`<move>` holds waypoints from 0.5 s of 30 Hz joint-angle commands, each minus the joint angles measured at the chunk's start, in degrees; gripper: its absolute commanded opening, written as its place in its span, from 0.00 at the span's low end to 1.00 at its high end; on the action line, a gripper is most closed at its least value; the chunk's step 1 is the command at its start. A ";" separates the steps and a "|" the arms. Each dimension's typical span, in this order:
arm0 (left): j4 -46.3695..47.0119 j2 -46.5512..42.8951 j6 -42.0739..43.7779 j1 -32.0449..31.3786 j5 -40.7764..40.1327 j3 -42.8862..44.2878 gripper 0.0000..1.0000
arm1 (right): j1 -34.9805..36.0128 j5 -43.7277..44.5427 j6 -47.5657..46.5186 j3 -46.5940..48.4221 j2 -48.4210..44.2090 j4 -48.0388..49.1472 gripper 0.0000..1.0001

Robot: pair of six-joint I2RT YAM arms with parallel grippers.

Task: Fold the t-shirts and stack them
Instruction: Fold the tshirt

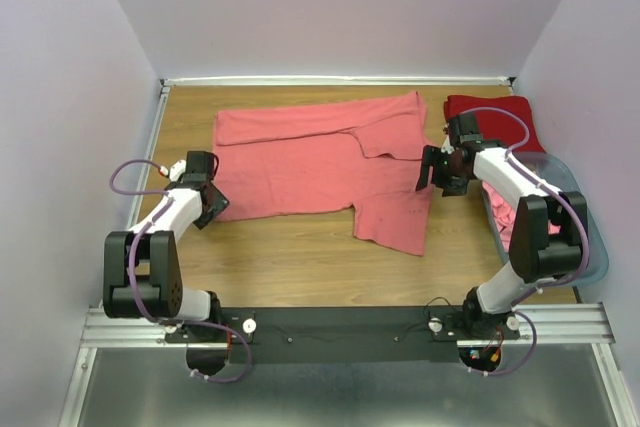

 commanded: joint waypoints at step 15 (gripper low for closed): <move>1.12 2.46 -2.95 -3.26 1.73 -1.46 0.54 | 0.44 0.71 0.30 -0.50 -0.27 -0.45 0.81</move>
